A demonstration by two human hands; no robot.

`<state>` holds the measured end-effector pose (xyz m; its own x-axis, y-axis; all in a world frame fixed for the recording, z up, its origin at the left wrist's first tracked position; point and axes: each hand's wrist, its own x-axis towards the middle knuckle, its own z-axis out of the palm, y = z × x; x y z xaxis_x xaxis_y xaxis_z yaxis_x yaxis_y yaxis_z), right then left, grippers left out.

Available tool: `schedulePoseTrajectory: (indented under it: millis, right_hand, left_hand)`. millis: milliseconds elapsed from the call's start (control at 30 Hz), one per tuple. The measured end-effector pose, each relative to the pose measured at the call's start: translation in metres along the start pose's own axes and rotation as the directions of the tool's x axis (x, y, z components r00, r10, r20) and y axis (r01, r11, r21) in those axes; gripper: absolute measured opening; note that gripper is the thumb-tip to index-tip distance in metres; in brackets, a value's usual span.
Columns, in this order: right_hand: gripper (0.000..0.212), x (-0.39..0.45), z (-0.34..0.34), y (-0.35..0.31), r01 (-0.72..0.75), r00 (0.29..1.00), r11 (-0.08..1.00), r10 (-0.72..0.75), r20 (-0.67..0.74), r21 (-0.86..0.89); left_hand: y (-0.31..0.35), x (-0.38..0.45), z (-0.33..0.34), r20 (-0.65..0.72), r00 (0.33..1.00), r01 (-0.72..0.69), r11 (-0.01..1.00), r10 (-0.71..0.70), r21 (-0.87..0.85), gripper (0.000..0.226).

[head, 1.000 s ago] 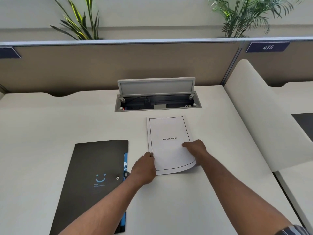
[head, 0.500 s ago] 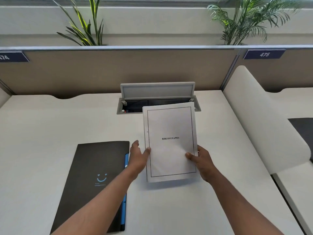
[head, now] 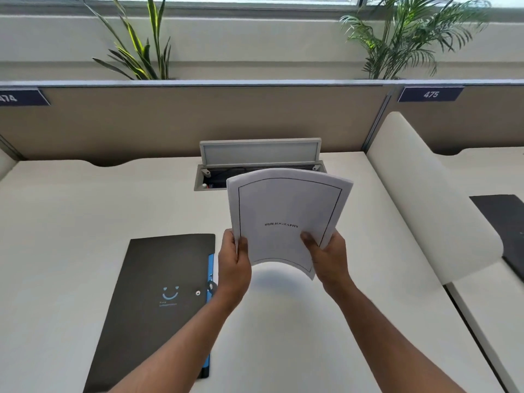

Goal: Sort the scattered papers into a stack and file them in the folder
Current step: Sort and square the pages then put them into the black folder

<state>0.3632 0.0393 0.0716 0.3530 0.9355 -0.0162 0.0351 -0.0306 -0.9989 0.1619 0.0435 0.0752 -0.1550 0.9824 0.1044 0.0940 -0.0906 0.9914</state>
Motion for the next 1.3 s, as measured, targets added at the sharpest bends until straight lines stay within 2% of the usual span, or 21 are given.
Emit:
schedulePoseTrajectory:
  millis: [67, 167, 267, 533, 633, 733, 800, 933, 1000, 1033, 1167, 1300]
  right_hand:
    - [0.021, -0.007, 0.003, 0.009, -0.024, 1.000, 1.000, 0.024, 0.003, -0.016]
    - [0.023, -0.018, 0.008, 0.020, -0.085, 0.996, 0.996, 0.084, 0.007, 0.007]
    - [0.017, -0.020, 0.012, 0.023, -0.092, 0.996, 0.996, 0.092, -0.006, 0.015]
    - [0.017, -0.024, 0.009, 0.033, -0.111, 0.994, 0.986, 0.109, -0.018, -0.124]
    - [0.024, -0.015, 0.005, 0.026, -0.074, 0.997, 0.979, 0.080, 0.023, -0.189]
    - [0.029, -0.010, -0.002, 0.020, -0.142, 0.980, 0.978, 0.161, 0.115, -0.155]
    - [0.029, -0.010, -0.007, 0.018, -0.235, 0.951, 0.968, 0.249, 0.184, -0.092]
    - [0.031, -0.018, -0.009, 0.020, -0.376, 0.885, 0.926, 0.372, 0.279, -0.039]
    - [0.033, -0.024, -0.005, 0.022, -0.411, 0.863, 0.911, 0.403, 0.305, -0.040]
    - [0.035, -0.027, -0.002, 0.023, -0.424, 0.854, 0.905, 0.416, 0.313, -0.046]
    - [0.038, -0.038, 0.016, 0.019, -0.448, 0.829, 0.891, 0.446, 0.338, -0.076]
    - [0.041, -0.047, 0.036, 0.004, -0.450, 0.808, 0.891, 0.437, 0.395, -0.065]
  left_hand:
    - [-0.004, -0.002, -0.001, 0.014, 1.000, -0.008, 1.000, 0.008, 0.011, 0.010]
    - [-0.012, -0.007, -0.002, 0.069, 0.997, -0.036, 0.993, 0.028, 0.114, 0.011]
    - [-0.019, -0.005, 0.000, 0.072, 0.997, -0.013, 0.988, 0.002, 0.152, 0.014]
    - [-0.027, 0.002, -0.005, 0.109, 0.991, 0.041, 0.963, -0.072, 0.267, 0.008]
    - [-0.020, 0.012, -0.014, 0.130, 0.991, -0.007, 0.953, -0.034, 0.304, 0.014]
    - [-0.016, 0.014, -0.028, 0.176, 0.984, -0.058, 0.926, -0.010, 0.374, 0.007]
    - [-0.017, 0.010, -0.041, 0.135, 0.991, -0.078, 0.906, 0.024, 0.416, 0.013]
    - [-0.031, -0.005, -0.082, -0.161, 0.985, 0.031, 0.859, 0.061, 0.511, 0.021]
    - [-0.045, -0.015, -0.104, -0.257, 0.966, 0.157, 0.787, 0.002, 0.596, 0.019]
    - [-0.051, -0.020, -0.114, -0.259, 0.964, 0.213, 0.745, -0.056, 0.632, 0.017]
    - [-0.062, -0.039, -0.130, -0.129, 0.952, 0.283, 0.635, -0.279, 0.719, 0.019]
    - [-0.062, -0.038, -0.125, -0.057, 0.882, 0.325, 0.518, -0.467, 0.791, 0.015]
